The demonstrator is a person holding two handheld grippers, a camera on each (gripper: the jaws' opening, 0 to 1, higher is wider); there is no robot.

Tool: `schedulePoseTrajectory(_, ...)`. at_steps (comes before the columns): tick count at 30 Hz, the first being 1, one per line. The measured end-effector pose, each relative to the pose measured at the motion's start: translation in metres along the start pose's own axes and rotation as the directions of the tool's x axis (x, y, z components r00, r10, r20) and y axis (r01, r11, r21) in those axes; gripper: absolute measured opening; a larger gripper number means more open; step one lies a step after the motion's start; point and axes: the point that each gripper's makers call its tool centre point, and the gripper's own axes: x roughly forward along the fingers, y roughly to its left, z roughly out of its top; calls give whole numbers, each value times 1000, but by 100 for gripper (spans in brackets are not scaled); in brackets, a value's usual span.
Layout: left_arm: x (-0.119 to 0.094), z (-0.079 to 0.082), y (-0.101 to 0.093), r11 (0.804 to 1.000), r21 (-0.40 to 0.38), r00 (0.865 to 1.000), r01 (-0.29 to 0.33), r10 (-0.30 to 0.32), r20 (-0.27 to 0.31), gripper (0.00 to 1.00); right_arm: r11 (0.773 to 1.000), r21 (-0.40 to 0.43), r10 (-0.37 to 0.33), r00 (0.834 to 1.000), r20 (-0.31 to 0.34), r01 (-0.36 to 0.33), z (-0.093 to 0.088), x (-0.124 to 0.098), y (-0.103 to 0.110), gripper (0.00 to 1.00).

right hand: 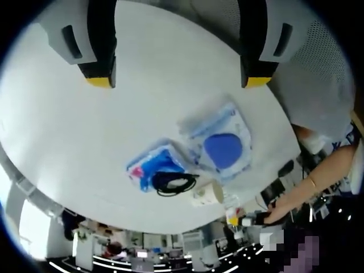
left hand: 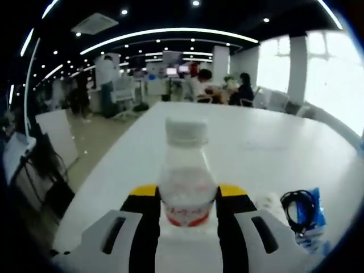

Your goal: Arrange the tabletop items into an orderly group along one side of the table until the central work area is clear of visible clutter.

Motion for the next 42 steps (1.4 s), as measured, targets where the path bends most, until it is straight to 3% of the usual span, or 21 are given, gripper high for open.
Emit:
schedulePoseTrajectory(1, 1, -2, -1, 1000, 5, 1000, 4, -4, -3, 35, 1000, 0, -2, 1000, -1, 2, 0, 0, 0, 89)
schedulePoseTrajectory(2, 1, 3, -1, 1000, -4, 999, 4, -4, 37, 35, 1000, 2, -3, 1000, 0, 3, 0, 0, -1, 89)
schedulePoseTrajectory(3, -4, -2, -2, 1000, 6, 1000, 3, -3, 9, 35, 1000, 6, -4, 1000, 1, 4, 0, 0, -1, 89)
schedulePoseTrajectory(7, -8, -3, -8, 999, 49, 1000, 16, -17, 16, 36, 1000, 10, -5, 1000, 12, 5, 2, 0, -1, 90)
schedulePoseTrajectory(18, -5, -4, -7, 999, 47, 1000, 13, -14, 22, 36, 1000, 7, -9, 1000, 12, 9, 2, -1, -1, 89)
schedulePoseTrajectory(23, -3, -4, -5, 1000, 5, 999, -13, 12, 30, 36, 1000, 2, -7, 1000, 5, 7, 1, 0, 0, 89)
schedulePoseTrajectory(31, -2, -5, -6, 999, 36, 1000, -17, 16, 20, 37, 1000, 0, -5, 1000, 7, 5, 1, -1, 0, 89)
schedulePoseTrajectory(35, -3, -2, -1, 998, 60, 999, -33, 32, 27, 51, 1000, 0, -4, 1000, 14, 4, 3, -1, 1, 90)
schedulePoseTrajectory(39, -7, 0, 0, 998, 62, 1000, -14, 12, 25, 57, 1000, 13, -3, 999, 36, 2, 7, -3, 0, 90)
schedulePoseTrajectory(42, -11, -2, -6, 996, 77, 999, 44, -45, 10, 63, 1000, 13, -4, 999, 46, 3, 9, -4, 0, 90)
